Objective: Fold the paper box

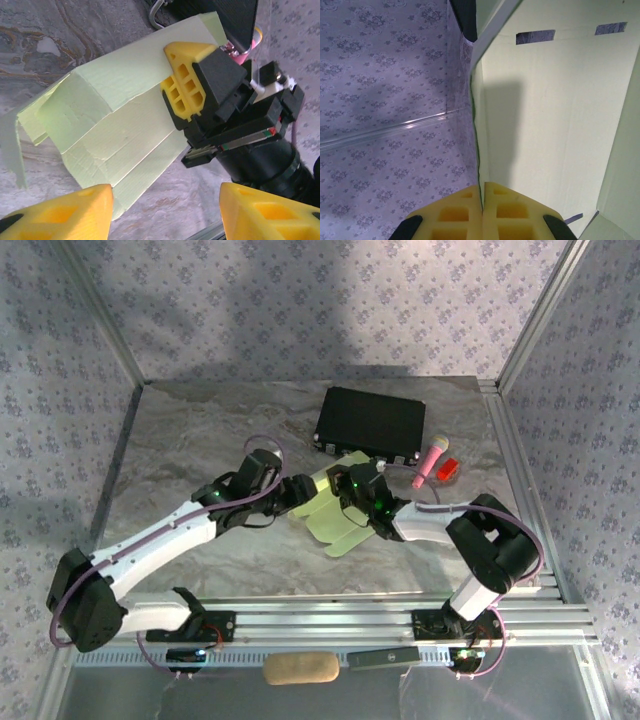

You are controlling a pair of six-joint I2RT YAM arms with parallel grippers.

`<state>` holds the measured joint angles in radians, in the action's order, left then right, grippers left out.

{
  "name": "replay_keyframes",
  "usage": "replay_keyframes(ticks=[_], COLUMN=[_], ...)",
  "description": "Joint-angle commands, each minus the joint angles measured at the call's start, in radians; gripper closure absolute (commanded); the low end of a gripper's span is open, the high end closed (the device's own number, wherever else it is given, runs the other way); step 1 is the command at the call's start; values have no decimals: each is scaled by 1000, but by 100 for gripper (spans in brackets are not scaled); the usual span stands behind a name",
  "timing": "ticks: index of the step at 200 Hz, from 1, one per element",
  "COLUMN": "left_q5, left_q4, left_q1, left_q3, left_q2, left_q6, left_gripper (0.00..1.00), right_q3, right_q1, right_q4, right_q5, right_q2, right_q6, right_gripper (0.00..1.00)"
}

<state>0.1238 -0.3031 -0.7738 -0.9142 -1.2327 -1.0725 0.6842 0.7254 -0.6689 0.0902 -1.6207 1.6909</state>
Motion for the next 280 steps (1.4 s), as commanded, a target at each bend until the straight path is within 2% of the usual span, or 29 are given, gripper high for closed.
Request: replay_keyframes(ticks=[1,38,71,137,187,215,242,260,280], left_q5=[0,25,12,88,129,92,27,47,67], left_q4=[77,114,197,351,323,188,46,61,94], left_q1=[12,36,55,70,101,133,211,286,333], left_q3=[15,12,52,53,43,51,124,218,282], left_q2=[-27,-100,-96,-164,-123,-6,109,166,184], left_q6=[-81,-91,-99,-98,-66,0,83,122,215], left_gripper=[42,42,42,46,49,45,44,50,68], right_q3=[-12,-26,-40,-55,-58,-61,-55,-50,-43], right_q1=[3,3,2,2,-3,-8,-12,-13,-13], right_q4=[1,-13,-28,-66,-66,-54,-52,-49,-42], right_q5=[5,5,6,11,10,10,2,-4,-11], right_q2=[-18,-18,-15,-15,-10,-2,-3,-4,-5], right_q6=[27,36,38,44,47,48,47,47,46], right_gripper=[100,100,100,100,100,100,100,100,100])
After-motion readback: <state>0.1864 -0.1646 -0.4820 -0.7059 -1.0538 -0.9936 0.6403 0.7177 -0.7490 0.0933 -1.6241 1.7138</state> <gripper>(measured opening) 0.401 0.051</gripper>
